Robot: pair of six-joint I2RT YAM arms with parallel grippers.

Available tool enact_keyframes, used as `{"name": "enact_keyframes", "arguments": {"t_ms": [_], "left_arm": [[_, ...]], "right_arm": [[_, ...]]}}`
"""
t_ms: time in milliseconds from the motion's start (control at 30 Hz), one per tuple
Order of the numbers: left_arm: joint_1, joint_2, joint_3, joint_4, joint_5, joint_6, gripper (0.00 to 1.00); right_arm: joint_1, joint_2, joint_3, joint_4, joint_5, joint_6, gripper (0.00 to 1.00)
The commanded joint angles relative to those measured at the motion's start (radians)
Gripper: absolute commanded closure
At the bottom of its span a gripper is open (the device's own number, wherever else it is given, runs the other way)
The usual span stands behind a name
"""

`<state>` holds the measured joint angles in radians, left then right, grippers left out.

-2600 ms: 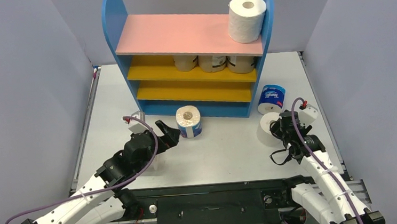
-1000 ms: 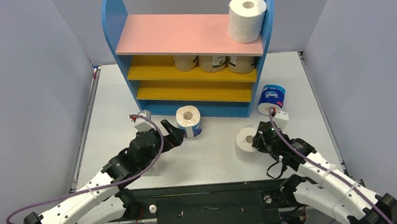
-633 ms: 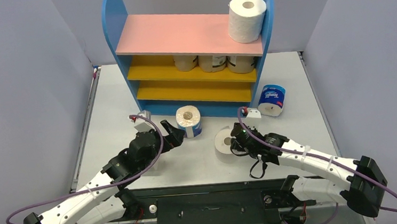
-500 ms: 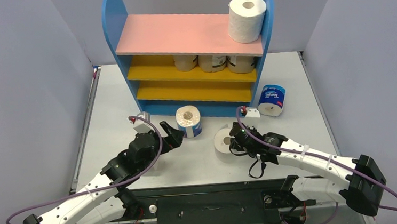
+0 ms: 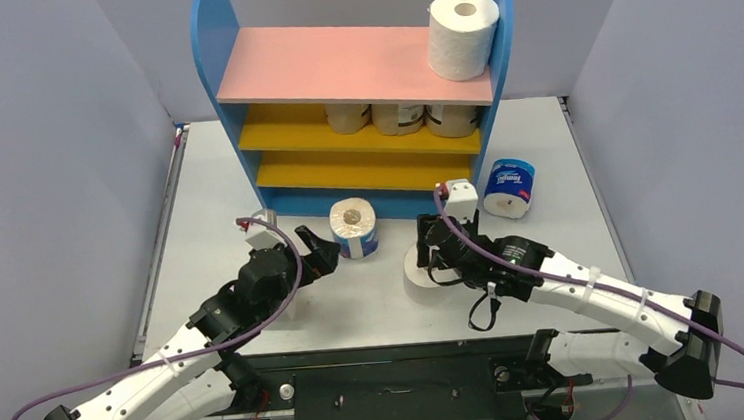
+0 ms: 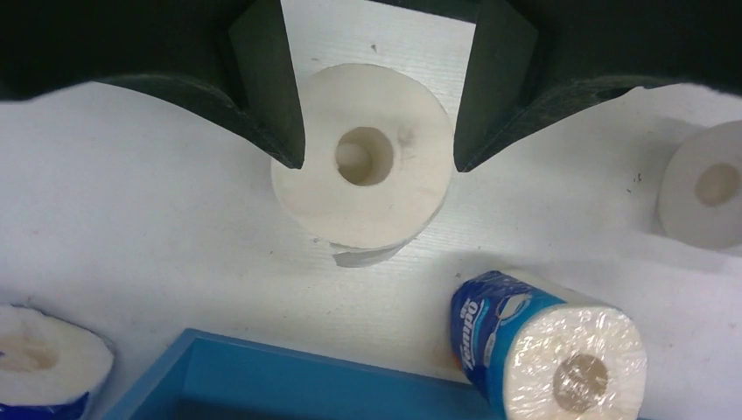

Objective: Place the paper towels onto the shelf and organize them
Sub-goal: Move the paper towel to the center of the board, then pick up the paper towel from the center of the board.

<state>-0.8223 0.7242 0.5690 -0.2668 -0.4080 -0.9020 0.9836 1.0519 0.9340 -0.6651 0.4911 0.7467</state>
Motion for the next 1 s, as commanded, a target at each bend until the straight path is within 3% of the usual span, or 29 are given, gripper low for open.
{"name": "enact_keyframes", "arguments": {"t_ms": [0,367,967], "left_arm": [[0.012,-0.02,0.018,-0.013,-0.011,0.021,0.03],[0.028,-0.075,-0.004,-0.049,-0.018,0.013,0.03],[0.043,-0.086,-0.023,-0.056,0.005,0.004,0.03]], "right_arm": [[0.05,0.105,0.072,-0.02,-0.022,-0.122,0.4],[0.109,0.284,0.139,-0.006,-0.051,-0.176,0.38],[0.101,0.377,0.096,0.005,-0.081,-0.201,0.44]]}}
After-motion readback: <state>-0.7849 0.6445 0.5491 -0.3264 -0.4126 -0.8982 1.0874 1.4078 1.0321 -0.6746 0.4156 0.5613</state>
